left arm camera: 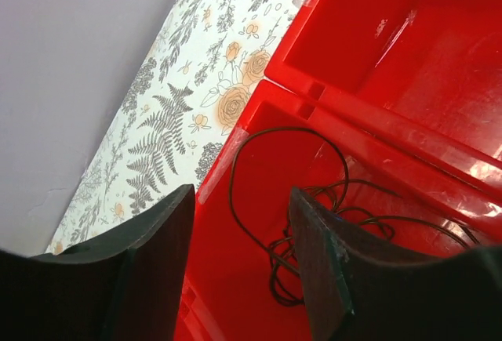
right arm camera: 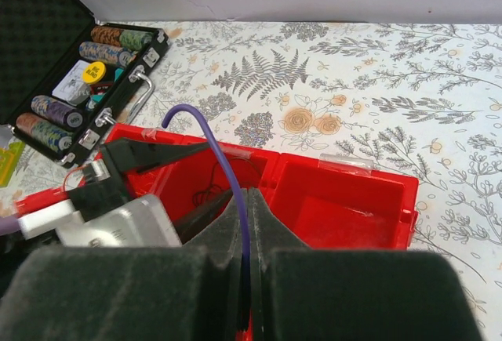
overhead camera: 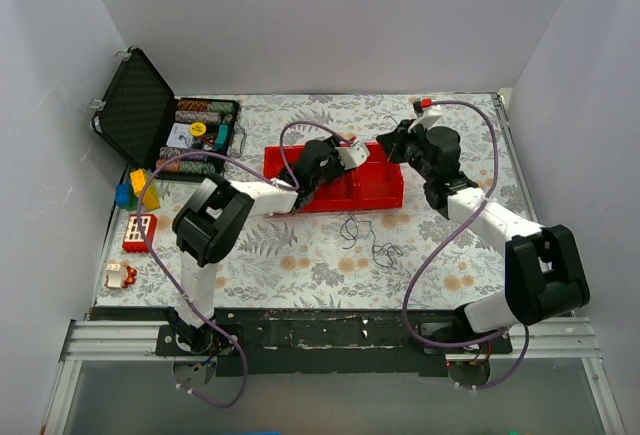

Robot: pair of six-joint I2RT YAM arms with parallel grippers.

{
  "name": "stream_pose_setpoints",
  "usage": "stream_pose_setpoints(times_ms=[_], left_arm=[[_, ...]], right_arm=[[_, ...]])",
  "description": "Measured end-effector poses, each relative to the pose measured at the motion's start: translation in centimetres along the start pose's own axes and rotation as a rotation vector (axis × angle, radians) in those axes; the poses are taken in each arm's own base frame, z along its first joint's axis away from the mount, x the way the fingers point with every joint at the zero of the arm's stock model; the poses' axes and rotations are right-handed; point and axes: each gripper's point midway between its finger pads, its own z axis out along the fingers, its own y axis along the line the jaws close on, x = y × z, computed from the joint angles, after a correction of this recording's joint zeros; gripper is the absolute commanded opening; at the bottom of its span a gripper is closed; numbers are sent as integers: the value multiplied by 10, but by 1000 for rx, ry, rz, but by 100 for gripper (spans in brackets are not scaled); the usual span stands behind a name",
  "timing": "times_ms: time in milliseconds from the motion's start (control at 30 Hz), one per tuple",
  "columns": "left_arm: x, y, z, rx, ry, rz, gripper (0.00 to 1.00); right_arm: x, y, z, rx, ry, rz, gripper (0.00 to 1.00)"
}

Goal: Untangle the cables

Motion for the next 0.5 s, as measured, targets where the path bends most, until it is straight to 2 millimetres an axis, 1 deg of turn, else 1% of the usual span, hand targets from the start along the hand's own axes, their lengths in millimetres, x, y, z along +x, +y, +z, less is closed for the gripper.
stream_pose_setpoints(times_ms=[33,133,167,233,300,333,400,433,500], left_arm=[[1,0,-2,6,8,-2,56],[-5,5,-7,9,7,-6,70],[-9,8,-10,11,3,-13,76],[-20,12,-18,27,-13,-31,84],[-32,18,-28,49,-32,-64,96],[-41,21,-34,70,-43,-91,98],[-61,32,-42,92,-73,-144,98],[-73,42,-46,96,-93,-178,98],[-96,70,-58,83,-144,-249,98]], right_arm=[[1,-1,5,-5,7,4,1],[6,-5,19,-15,28,17,1],[9,-7,23,-17,36,22,1],[13,-7,31,-29,52,30,1],[21,-9,37,-35,73,38,1],[27,-10,40,-37,89,42,1],[37,-14,43,-32,114,48,1],[43,-16,43,-27,130,52,1],[52,-18,43,-17,160,58,1]])
